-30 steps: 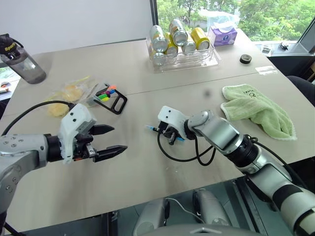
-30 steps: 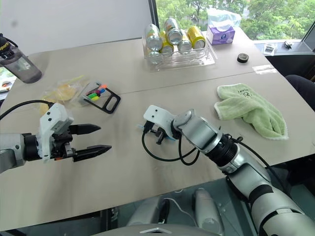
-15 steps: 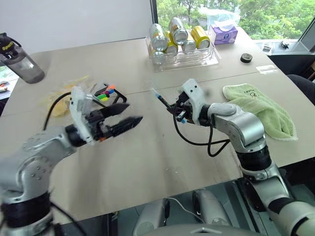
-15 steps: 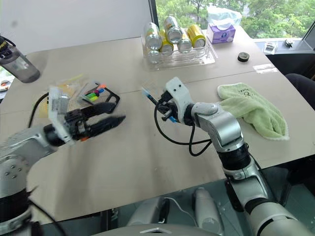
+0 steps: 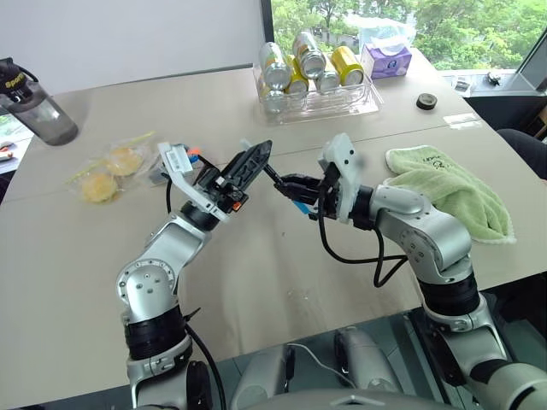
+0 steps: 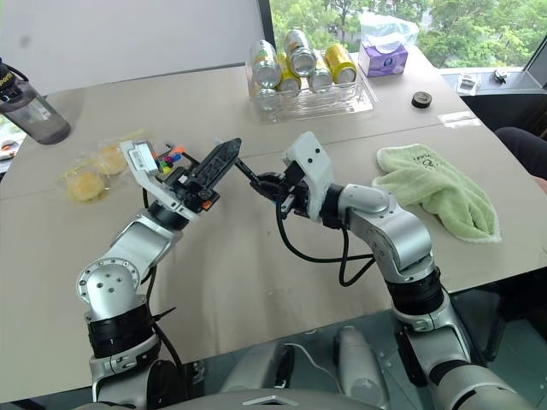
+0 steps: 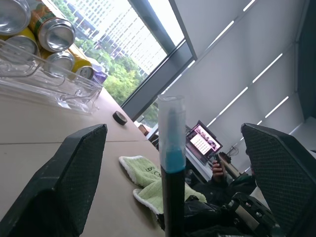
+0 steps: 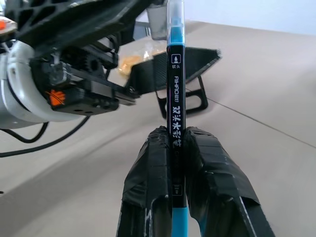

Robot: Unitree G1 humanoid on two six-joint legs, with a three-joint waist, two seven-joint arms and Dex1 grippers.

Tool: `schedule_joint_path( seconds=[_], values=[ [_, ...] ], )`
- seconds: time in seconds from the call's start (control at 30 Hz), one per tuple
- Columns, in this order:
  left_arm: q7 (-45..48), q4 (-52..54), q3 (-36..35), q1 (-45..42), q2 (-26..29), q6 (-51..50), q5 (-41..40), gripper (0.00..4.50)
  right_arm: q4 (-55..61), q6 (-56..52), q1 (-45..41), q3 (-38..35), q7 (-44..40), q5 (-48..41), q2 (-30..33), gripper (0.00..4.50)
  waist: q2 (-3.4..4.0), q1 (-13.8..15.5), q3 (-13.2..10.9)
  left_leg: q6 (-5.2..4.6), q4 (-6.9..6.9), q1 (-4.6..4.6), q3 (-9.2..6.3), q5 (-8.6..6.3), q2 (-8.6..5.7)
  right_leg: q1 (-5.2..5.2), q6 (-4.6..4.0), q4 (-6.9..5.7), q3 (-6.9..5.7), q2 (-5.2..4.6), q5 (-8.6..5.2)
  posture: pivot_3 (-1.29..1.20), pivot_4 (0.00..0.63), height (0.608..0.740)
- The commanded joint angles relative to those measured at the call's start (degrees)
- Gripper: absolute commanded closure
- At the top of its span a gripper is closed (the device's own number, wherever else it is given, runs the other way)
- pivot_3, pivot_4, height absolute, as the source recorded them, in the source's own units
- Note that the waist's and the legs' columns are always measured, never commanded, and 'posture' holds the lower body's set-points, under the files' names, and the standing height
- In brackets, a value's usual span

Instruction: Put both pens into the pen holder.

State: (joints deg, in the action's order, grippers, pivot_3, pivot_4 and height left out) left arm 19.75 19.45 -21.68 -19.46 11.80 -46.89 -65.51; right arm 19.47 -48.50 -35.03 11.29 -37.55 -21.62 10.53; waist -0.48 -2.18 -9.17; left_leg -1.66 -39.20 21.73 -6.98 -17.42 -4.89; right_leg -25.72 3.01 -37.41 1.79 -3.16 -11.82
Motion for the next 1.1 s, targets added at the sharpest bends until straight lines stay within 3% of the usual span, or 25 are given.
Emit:
schedule_joint_path(
  seconds=[0.03,0.23,0.27,0.4,0.5,0.6,0.73,0.9,1.1],
  values=[
    [-0.6,2.5,0.7,-0.4,0.3,1.5,-2.7,1.27,2.6,1.7,-0.1,0.7,-1.0,-1.8,0.4,4.5,0.0,0.0,0.0,0.0,0.0,0.0,0.0,0.0,0.0,0.0,0.0,0.0,0.0,0.0,0.0,0.0,0.15,0.739],
    [-0.9,2.8,1.8,-1.0,1.3,1.9,-4.7,4.35,1.5,2.2,-0.6,1.0,-1.4,-2.2,1.0,4.5,0.0,0.0,0.0,0.0,0.0,0.0,0.0,0.0,0.0,0.0,0.0,0.0,0.0,0.0,0.0,0.0,0.15,0.739],
    [-0.8,2.8,2.0,-1.1,1.6,1.9,-4.8,4.48,1.1,2.3,-0.8,0.9,-1.2,-2.1,1.1,4.03,0.0,0.1,0.0,0.0,0.0,0.0,0.0,0.0,0.0,0.0,0.0,0.0,0.0,0.0,0.0,0.0,0.15,0.739],
    [-0.4,2.9,2.9,-2.0,2.8,2.8,-4.0,4.49,0.3,3.1,-0.3,0.9,0.3,-0.4,2.3,2.27,0.0,0.2,0.0,0.0,0.0,0.0,0.0,0.0,-0.01,0.0,0.0,0.01,0.0,0.0,0.0,0.0,0.15,0.739],
    [0.4,3.5,4.8,-4.2,4.2,8.5,4.1,4.49,0.0,3.6,1.3,-0.7,0.5,-0.5,4.0,0.9,0.0,0.3,0.0,0.0,0.0,0.01,0.0,0.0,-0.01,0.0,0.0,0.01,-0.01,0.0,0.0,0.0,0.15,0.739],
    [0.9,3.2,10.0,-7.1,7.3,16.3,18.4,4.49,-1.3,6.5,3.7,-4.9,-1.8,-2.2,6.7,0.86,0.0,0.7,0.0,0.0,0.0,0.01,0.0,0.0,-0.02,0.01,0.0,0.03,-0.02,0.0,0.0,0.0,0.15,0.739],
    [-1.4,2.2,21.4,-10.3,16.1,29.1,46.4,4.49,-3.0,15.4,11.4,-13.8,-13.6,-5.4,16.9,0.86,-0.03,1.8,0.0,0.0,0.04,0.03,0.05,0.0,-0.04,0.01,0.0,0.13,0.03,0.0,0.0,0.0,0.15,0.739],
    [-8.0,0.3,27.9,-10.1,23.7,38.6,72.6,4.49,-6.1,16.4,11.0,-21.7,-23.3,-14.9,23.4,0.86,0.02,1.2,0.0,-0.02,0.22,0.02,0.11,-0.01,-0.03,0.05,0.02,0.36,0.1,0.0,0.01,0.0,0.15,0.739],
    [-10.7,-2.9,30.1,-8.9,26.0,38.8,87.0,4.49,-7.4,14.3,8.5,-24.6,-26.6,-22.5,25.2,0.86,0.03,1.6,0.0,-0.02,0.31,-0.01,0.08,0.0,0.08,0.05,0.0,0.33,0.06,0.04,0.02,0.0,0.15,0.739]
  ],
)
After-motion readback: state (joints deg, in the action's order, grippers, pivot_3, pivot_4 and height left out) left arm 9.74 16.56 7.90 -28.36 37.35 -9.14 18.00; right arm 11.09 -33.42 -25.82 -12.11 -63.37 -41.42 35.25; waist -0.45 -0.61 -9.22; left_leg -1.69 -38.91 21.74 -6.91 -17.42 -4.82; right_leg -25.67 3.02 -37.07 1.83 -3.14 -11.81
